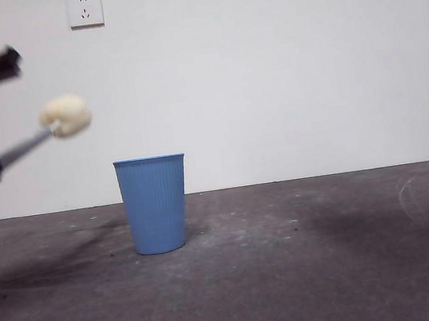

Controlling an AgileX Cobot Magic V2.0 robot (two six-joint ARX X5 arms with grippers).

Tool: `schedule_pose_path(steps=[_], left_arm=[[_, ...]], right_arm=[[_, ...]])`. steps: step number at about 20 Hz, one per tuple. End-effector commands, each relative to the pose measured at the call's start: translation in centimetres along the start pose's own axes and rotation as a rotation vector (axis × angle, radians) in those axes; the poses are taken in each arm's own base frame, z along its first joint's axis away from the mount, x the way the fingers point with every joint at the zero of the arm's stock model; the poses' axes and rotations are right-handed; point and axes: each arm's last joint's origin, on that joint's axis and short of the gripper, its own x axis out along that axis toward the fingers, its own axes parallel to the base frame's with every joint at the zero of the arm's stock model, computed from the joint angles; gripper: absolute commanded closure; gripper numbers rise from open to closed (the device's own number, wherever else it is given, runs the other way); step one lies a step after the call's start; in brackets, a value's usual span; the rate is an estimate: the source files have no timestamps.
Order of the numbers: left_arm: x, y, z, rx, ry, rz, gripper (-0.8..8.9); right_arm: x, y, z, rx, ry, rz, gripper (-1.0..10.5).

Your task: Pick up the cup brush,pick up the cup,insert the brush into the cup,clean the cup,put the cup brush back,put the cup back to the fixed position on the table

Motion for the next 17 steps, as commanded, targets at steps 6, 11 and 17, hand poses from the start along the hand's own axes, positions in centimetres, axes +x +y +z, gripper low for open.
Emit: schedule_pose_path(steps=[6,11,17], left_arm=[[6.8,0.3,-0.9,0.066,0.153,0.009,8.22],[8.5,0.1,-1.1,0.065,0.137,0.003,8.22],[10.0,0.3,-1.8,0.065,0.175,0.020,8.22]], right_arm=[[-1.2,-0.6,0.0,0.036,-0.034,0.005,9.6],[-1.2,-0.5,0.0,0.038,-0.032,0.005,9.6],[-1.2,-0.5,0.0,0.039,-0.032,0.006,9.6]])
